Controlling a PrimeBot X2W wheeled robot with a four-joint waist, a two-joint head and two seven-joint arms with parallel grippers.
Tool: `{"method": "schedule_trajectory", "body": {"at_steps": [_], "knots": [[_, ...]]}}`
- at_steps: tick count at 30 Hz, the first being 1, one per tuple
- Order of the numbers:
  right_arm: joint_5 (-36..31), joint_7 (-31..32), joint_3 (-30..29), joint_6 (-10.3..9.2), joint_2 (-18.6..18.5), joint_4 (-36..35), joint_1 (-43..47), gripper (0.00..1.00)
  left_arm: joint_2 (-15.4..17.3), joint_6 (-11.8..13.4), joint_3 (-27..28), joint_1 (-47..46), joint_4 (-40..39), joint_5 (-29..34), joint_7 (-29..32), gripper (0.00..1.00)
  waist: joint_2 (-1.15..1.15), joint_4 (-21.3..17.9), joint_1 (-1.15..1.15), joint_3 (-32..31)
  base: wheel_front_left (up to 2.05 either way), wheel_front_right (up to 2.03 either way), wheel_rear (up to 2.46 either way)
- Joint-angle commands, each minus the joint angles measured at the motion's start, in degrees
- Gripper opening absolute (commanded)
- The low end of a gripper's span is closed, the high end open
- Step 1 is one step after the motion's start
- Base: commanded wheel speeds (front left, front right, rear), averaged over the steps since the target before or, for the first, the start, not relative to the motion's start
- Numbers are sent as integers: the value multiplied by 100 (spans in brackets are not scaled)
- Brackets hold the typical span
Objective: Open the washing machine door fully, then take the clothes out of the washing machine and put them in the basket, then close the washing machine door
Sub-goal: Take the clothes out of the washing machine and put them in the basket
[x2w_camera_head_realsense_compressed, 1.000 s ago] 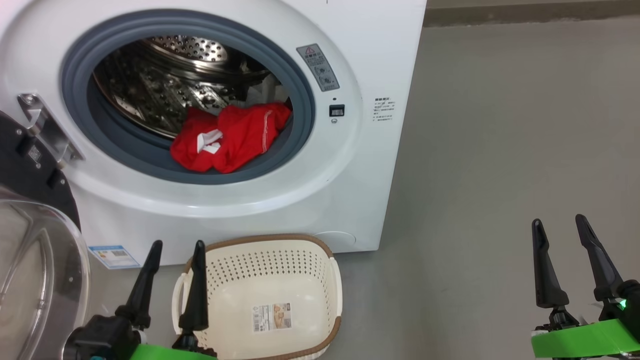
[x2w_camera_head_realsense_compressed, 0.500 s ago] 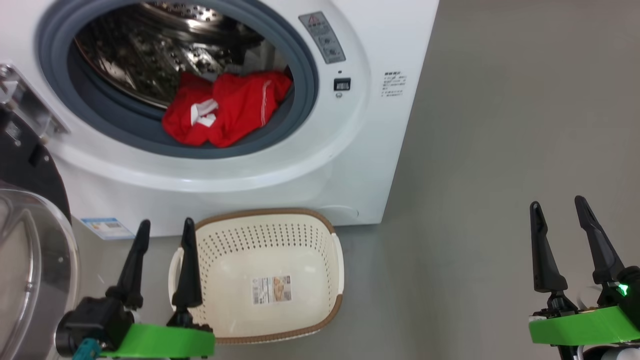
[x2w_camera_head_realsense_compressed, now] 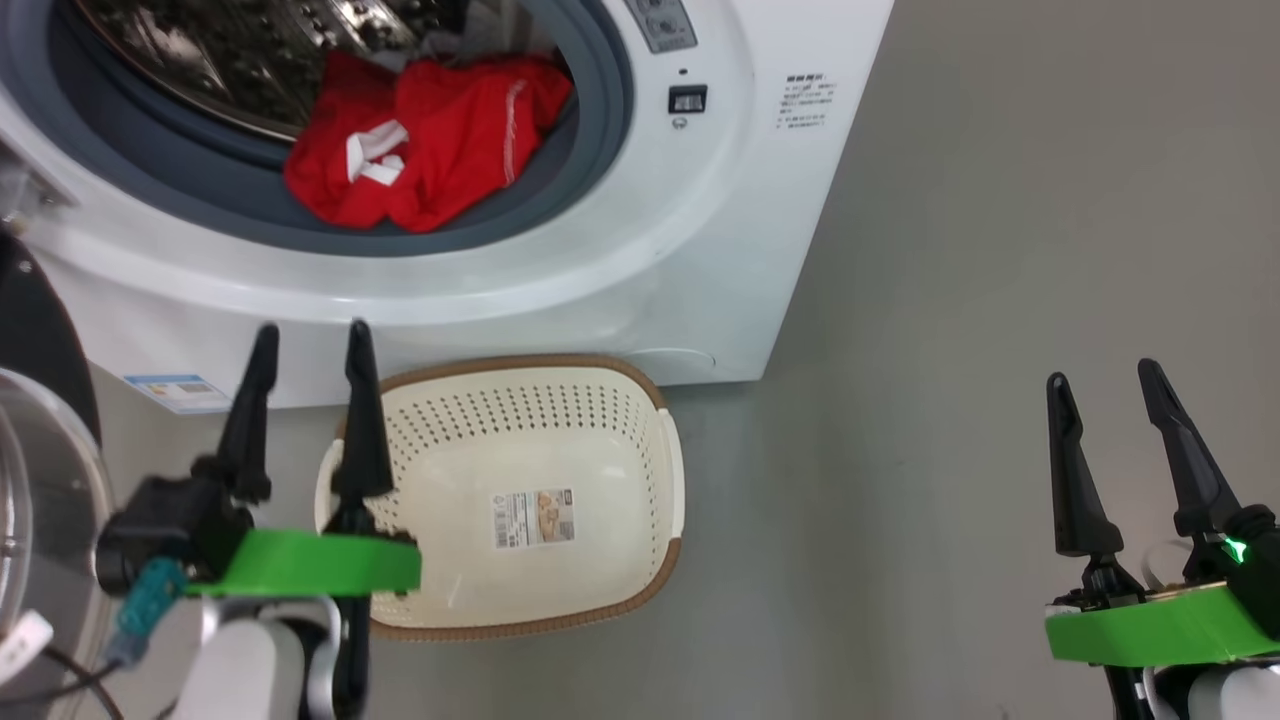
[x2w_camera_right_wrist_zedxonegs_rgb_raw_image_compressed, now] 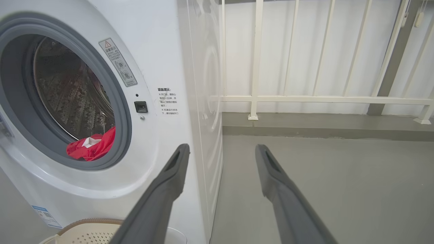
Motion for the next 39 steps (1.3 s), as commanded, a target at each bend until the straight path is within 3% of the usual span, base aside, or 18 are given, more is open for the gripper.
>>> {"method": "schedule_trajectory", "body": {"at_steps": [1,10,28,39], "knots": [[-5,-35,154,28,-78,-148,-224,100,75,-3,209,-196,-94,-15,-34,100,0,-57,0,121,0,0,0],[180,-35,310,28,-78,-114,-436,100,233,-119,273,-1102,470,204,-30,100,0,-300,0,604,0,0,0],[232,-35,403,28,-78,-81,-798,100,674,-115,401,-3024,2176,173,-14,100,0,-679,0,1288,0,0,0],[233,-35,552,28,-78,-56,-1011,100,983,-48,511,-4120,3036,50,411,100,0,-797,0,1744,0,0,0]]}}
